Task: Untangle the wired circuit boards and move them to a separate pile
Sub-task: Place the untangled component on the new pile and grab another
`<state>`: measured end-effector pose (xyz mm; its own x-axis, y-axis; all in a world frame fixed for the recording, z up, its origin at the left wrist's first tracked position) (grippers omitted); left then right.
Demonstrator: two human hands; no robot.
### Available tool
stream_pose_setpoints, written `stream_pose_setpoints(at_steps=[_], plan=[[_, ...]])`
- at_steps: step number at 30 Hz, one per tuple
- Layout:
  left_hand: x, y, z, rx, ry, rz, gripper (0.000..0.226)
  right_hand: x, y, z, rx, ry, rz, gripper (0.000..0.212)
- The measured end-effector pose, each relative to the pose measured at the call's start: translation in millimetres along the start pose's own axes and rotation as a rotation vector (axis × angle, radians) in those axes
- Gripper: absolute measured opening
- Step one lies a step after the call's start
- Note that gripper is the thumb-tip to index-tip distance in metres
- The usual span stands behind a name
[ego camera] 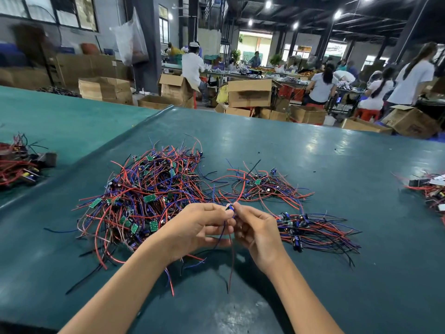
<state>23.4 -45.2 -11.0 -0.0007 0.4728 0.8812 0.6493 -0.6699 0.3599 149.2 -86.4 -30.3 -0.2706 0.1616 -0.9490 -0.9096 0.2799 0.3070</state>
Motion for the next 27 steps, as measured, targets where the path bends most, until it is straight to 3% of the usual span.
stream_pose_setpoints(at_steps=[5,12,27], plan=[[2,-8,9,-0.022,0.111,0.158,0.024,0,-7,6,0.032,-0.008,-0.024,0.032],[-13,-6,16,-0.011,0.223,0.172,0.041,1,-15,7,0.067,-0.062,-0.041,0.033],[-20,-11,19,-0.009,0.256,0.224,0.037,1,-17,1,0.061,-0.111,-0.179,0.02]])
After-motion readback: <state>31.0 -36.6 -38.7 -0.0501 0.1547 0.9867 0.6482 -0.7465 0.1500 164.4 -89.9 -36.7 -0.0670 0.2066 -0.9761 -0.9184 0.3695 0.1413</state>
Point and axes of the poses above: each hand's wrist, its own z-axis towards the middle knuckle, its own y-axis out of the palm, x = y × z, the point moved 6 cm from there along z, towards the middle knuckle, and after that the axes turned 8 degrees about -y, right-handed, at the moved point
